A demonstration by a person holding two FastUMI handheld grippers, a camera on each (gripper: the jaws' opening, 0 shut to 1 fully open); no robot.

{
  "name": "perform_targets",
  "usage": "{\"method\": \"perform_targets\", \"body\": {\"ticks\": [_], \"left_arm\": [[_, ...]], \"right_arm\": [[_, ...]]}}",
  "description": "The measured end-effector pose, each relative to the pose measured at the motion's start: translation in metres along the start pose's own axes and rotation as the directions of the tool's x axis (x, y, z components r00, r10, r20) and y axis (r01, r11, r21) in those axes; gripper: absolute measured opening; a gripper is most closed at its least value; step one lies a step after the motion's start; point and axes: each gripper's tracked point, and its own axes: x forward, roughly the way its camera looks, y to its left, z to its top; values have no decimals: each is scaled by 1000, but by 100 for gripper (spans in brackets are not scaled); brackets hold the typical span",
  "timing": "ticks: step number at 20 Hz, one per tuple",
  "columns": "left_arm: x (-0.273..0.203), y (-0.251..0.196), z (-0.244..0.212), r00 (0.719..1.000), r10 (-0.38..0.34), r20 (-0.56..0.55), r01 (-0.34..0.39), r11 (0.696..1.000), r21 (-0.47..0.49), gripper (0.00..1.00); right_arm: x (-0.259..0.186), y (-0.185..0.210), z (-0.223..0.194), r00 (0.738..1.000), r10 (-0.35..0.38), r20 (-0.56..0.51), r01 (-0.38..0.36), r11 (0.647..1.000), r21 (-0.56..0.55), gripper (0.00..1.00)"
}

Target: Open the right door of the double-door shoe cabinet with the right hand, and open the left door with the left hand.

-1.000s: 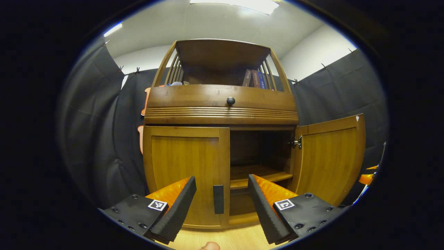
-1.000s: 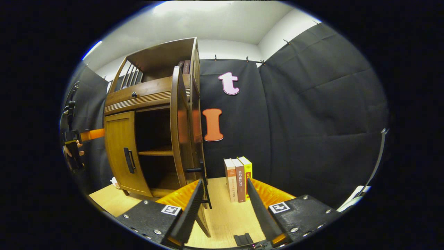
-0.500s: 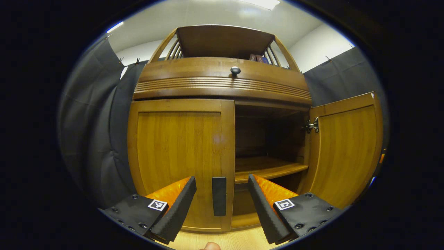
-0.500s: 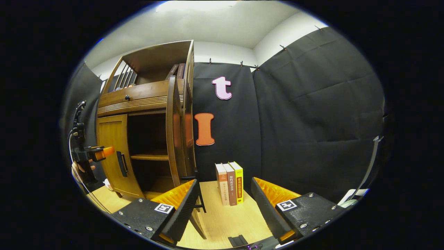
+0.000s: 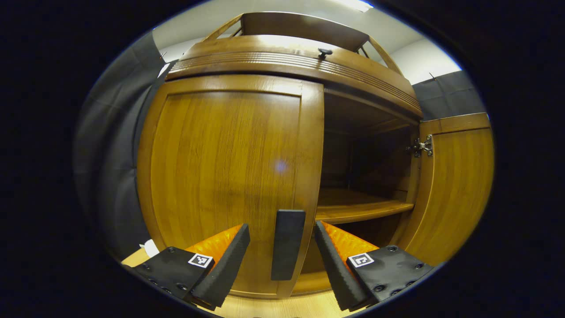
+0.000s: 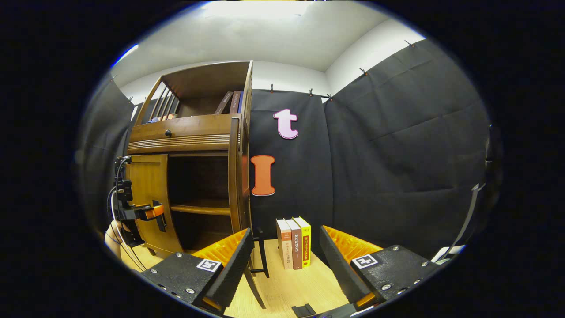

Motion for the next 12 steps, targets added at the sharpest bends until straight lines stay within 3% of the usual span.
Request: {"method": "perform_targets", "body": {"ticks": [3, 5, 8, 9, 12], "left_arm": [[6, 4, -10, 1000, -11, -25, 10, 1000, -13, 89], [6, 12, -14, 999, 37, -31, -36, 999, 41, 86], [7, 11, -13, 999, 25, -33, -22, 996, 86, 82], [9, 9, -14, 999, 26, -40, -22, 995, 98, 82], [12, 5, -26, 997, 25, -74, -19, 996, 85, 69]], "right_arm": [[1, 2, 5, 1000, 2, 5, -2, 1000, 4, 99], [2, 4, 8, 1000, 1, 8, -2, 1000, 19, 99], [1, 11, 11, 1000, 17, 6, -17, 999, 41, 99], [0, 12, 12, 1000, 19, 7, -20, 999, 46, 92], [-2, 13, 18, 1000, 15, 17, -15, 998, 54, 92]]}}
